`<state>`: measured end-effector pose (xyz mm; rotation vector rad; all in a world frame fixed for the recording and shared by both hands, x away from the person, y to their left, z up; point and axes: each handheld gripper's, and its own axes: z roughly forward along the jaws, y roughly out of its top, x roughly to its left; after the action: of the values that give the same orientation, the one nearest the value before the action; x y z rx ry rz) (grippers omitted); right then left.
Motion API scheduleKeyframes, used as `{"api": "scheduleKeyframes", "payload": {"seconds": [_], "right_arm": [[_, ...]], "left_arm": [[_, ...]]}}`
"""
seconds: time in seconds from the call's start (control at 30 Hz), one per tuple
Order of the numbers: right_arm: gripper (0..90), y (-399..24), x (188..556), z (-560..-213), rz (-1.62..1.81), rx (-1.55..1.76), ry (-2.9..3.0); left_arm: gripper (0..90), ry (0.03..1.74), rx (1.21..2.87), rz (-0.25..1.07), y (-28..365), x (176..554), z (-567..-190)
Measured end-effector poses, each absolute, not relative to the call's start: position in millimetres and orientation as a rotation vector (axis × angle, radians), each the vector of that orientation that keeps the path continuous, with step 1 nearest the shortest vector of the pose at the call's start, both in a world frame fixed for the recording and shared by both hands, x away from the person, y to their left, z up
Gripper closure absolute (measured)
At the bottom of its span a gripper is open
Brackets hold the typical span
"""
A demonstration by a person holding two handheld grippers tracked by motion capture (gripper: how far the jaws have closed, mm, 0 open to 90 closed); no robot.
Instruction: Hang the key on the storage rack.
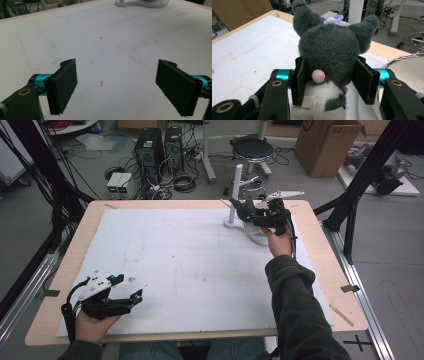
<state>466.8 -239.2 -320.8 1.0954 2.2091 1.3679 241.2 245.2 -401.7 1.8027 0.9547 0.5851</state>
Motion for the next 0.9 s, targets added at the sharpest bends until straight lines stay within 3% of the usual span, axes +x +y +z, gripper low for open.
{"api": "scheduleKeyframes", "payload": {"seconds": [0.9], "right_arm": [[48.1, -231.9, 470.3, -331.1, 1.3, 1.125, 2.226]], "left_arm": [[18.0, 0.957, 1.798, 0.586, 245.8, 240.3, -401.3]]}}
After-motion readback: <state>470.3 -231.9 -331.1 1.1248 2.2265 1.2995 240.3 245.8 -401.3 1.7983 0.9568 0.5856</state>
